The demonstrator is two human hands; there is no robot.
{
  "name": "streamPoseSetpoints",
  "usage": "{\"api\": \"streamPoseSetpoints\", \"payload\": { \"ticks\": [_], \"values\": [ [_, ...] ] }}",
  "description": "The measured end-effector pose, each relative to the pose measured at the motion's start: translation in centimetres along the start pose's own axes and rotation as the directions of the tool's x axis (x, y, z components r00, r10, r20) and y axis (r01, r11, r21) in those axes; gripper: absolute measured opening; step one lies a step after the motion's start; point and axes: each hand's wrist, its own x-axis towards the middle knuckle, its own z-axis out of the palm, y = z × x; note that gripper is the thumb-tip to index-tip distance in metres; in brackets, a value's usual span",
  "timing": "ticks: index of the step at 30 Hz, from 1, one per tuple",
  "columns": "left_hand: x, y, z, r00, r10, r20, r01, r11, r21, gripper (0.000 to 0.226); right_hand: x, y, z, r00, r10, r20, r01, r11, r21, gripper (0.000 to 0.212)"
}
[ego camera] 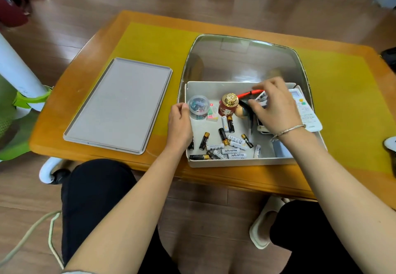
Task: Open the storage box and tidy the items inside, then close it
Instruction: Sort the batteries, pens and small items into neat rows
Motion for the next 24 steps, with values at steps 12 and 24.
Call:
{"api": "streamPoseSetpoints", "payload": {
  "ticks": [12, 24],
  "values": [
    [1.8, -0.6, -3.6, 0.924, 0.051, 0.378, -0.061, 0.998, 0.016, 0.035, -1.7, -7.5, 6.6, 0.606, -0.184, 0.774, 0.151, 0.982, 0.115, 0.032],
    [4.4, -1.2, -4.8, 0.872, -0.013, 0.489, 0.014, 1.000, 0.001, 0.052, -1.2, -7.0, 7.6, 0.619, 0.031, 0.785, 0.310, 0.909, -0.280, 0.034]
  ]
}}
